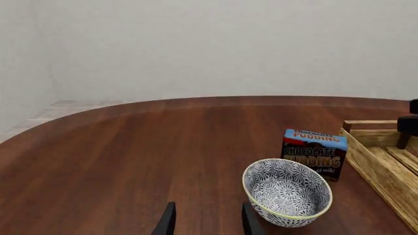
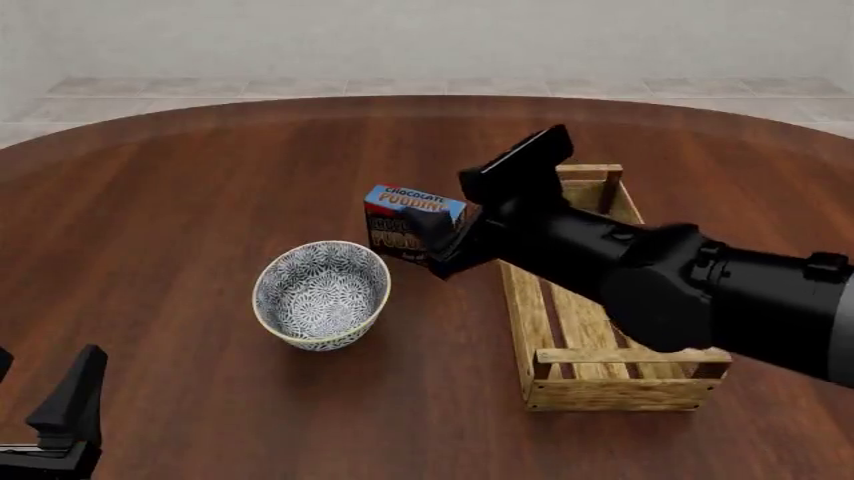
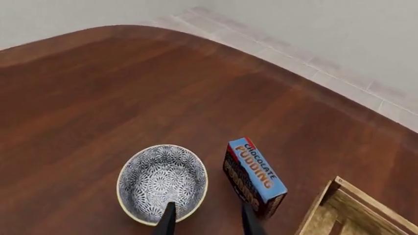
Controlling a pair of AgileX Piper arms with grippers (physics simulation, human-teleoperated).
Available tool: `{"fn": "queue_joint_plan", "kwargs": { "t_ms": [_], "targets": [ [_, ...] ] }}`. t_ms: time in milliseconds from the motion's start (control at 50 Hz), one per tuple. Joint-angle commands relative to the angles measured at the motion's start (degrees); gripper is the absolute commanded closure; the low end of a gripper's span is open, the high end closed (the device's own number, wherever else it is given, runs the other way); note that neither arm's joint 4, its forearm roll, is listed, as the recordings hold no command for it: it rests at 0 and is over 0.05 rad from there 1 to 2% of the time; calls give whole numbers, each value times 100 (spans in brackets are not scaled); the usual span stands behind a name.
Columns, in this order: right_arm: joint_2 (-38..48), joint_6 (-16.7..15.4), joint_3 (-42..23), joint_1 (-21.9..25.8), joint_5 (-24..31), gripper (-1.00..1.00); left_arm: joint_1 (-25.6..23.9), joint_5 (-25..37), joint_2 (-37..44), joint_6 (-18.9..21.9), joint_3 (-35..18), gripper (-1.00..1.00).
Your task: Pick up the bowl on the left and put it in the tray.
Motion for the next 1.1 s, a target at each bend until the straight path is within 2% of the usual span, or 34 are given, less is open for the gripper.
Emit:
{"fn": "queue_joint_plan", "kwargs": {
  "t_ms": [20,140,500,600,640,1000,1100],
  "targets": [
    [509,383,-414,128,127,-100,0,0,0,0,0,-100],
    [827,471,-666,95,301,-100,0,0,0,0,0,-100],
    [1337,575,-1000,-64,332,-100,0,0,0,0,0,-100],
    [1461,691,-1034,-5,260,-100,0,0,0,0,0,-100],
    [1531,606,-1062,-44,256,-100,0,0,0,0,0,-100],
    [2059,829,-1208,156,87,-100,0,0,0,0,0,-100],
    [2192,976,-1269,186,72,-100,0,0,0,0,0,-100]
  ]
}}
